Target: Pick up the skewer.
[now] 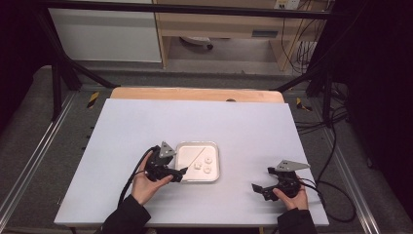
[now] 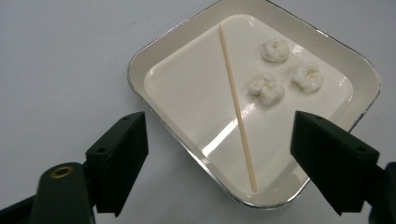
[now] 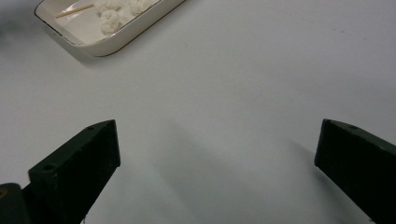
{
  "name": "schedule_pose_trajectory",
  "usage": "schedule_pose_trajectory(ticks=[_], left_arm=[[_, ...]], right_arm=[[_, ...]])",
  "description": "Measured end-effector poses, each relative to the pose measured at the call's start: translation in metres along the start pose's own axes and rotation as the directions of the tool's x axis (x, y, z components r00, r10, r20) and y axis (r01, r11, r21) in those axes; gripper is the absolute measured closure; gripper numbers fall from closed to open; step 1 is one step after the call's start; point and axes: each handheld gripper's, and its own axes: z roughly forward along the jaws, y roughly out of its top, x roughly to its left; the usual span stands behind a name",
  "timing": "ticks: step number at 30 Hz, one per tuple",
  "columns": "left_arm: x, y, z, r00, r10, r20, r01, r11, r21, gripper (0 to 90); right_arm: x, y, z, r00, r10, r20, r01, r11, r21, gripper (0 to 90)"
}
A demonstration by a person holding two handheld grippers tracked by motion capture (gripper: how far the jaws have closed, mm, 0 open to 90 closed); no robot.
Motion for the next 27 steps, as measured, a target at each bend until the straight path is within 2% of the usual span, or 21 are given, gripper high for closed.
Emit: schedule_pose_trajectory(ticks=[7,11,16,19,22,27], left_arm=[[-0.003,0.004,0.016,0.9999,0.008,-0.012,-0.007,0.9991,0.042,31.9],[-0.005,0.006,0.023,1.0000,-0.002,0.002,0.002,0.9987,0.050,40.5],[-0.014,0.007,0.028,0.9995,0.031,-0.010,-0.031,0.9979,0.058,52.1],[-0.017,0.007,0.031,0.9993,0.037,-0.009,-0.037,0.9972,0.065,60.5],[-0.019,0.007,0.032,0.9992,0.039,-0.011,-0.038,0.9974,0.061,65.7],[-0.018,0.007,0.035,0.9998,0.015,-0.012,-0.014,0.9973,0.072,73.6]], right_arm=[[0.000,0.000,0.000,1.0000,-0.003,0.000,0.003,1.000,0.003,0.8],[0.000,0.000,0.000,1.0000,-0.002,-0.001,0.002,1.000,0.003,0.8],[0.000,0.000,0.000,1.0000,-0.004,-0.001,0.004,1.000,0.000,0.8],[0.000,0.000,0.000,1.0000,0.000,-0.003,0.000,1.000,0.001,0.8],[0.000,0.000,0.000,1.0000,-0.001,-0.005,0.001,1.000,-0.003,0.8],[0.000,0.000,0.000,1.0000,-0.001,-0.005,0.001,1.000,-0.003,0.8]])
